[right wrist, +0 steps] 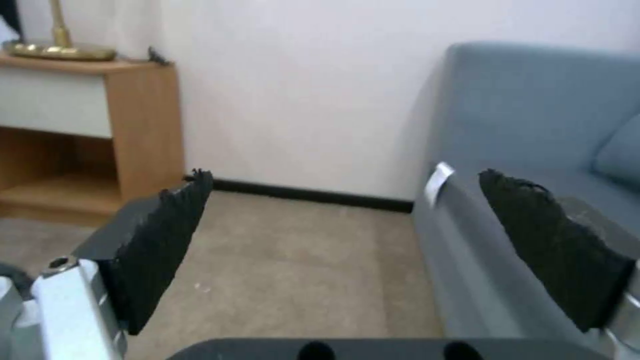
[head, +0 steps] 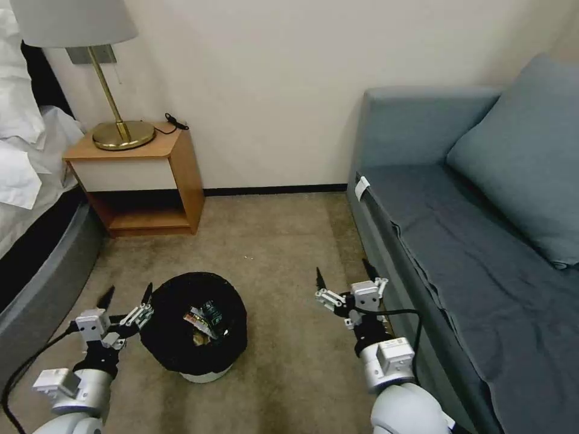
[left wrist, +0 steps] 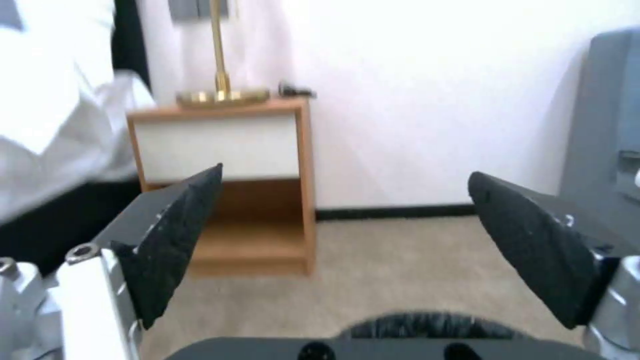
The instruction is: Pick up the trash bin, then pick up the garbage on the floor and place it into the trash bin.
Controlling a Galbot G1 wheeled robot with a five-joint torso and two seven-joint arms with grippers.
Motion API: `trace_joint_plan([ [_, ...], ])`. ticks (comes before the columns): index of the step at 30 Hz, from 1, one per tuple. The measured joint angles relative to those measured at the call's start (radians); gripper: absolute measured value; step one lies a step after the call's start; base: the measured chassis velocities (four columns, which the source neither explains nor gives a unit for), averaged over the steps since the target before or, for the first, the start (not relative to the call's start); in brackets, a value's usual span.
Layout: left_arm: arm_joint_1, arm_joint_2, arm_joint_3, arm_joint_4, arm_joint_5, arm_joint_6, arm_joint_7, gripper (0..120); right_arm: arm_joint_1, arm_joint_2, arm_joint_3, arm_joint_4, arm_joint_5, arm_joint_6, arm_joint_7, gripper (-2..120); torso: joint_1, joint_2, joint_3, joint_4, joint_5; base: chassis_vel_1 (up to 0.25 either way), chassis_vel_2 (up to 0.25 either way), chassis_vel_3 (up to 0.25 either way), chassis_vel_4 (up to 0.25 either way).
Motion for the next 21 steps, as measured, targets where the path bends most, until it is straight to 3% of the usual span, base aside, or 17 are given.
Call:
trace_joint_plan([
  [3,0.028,-0.030,0.055,-0.042,0.053,-0.043,-0.047,100,-0.087,0.035,0.060,0.014,-0.089,0.052,-0.043,100,0.000,0.000,0.000,0.0000,0.0000,0.000,0.000,0.000,0.000],
  [5,0.032,-0.034,0.065,-0.046,0.062,-0.047,-0.052,100,-0.100,0.041,0.066,0.017,-0.100,0.060,-0.047,100,0.000,0.000,0.000,0.0000,0.0000,0.000,0.000,0.000,0.000],
  [9,0.084,-0.051,0.160,-0.062,0.175,-0.070,-0.087,100,-0.179,0.091,0.098,0.031,-0.175,0.127,-0.067,100,0.000,0.000,0.000,-0.0001,-0.0003,0.000,0.000,0.000,0.000],
  [10,0.084,-0.051,0.160,-0.062,0.175,-0.070,-0.087,100,-0.179,0.091,0.098,0.031,-0.175,0.127,-0.067,100,0.000,0.000,0.000,-0.0001,-0.0003,0.000,0.000,0.000,0.000],
  [11,0.108,-0.052,0.199,-0.067,0.196,-0.077,-0.100,100,-0.202,0.109,0.116,0.031,-0.208,0.157,-0.077,100,0.000,0.000,0.000,-0.0001,-0.0002,0.000,0.000,0.000,0.000],
  [12,0.121,-0.054,0.223,-0.069,0.203,-0.082,-0.106,100,-0.212,0.119,0.125,0.031,-0.222,0.164,-0.077,100,0.000,0.000,0.000,0.0001,-0.0002,0.000,0.000,0.000,0.000],
  [15,0.127,-0.054,0.234,-0.070,0.207,-0.084,-0.108,100,-0.218,0.124,0.129,0.031,-0.227,0.167,-0.078,100,0.000,0.000,0.000,0.0000,-0.0002,0.000,0.000,0.000,0.000],
  [19,0.177,-0.064,0.334,-0.098,0.217,-0.089,-0.131,100,-0.240,0.151,0.159,0.040,-0.240,0.170,-0.080,100,0.000,0.000,0.000,0.0001,-0.0002,0.000,0.000,0.000,0.000],
  [21,0.185,-0.067,0.361,-0.111,0.211,-0.088,-0.140,100,-0.235,0.154,0.169,0.041,-0.239,0.170,-0.080,100,0.000,0.000,0.000,0.0000,-0.0002,0.000,0.000,0.000,0.000],
])
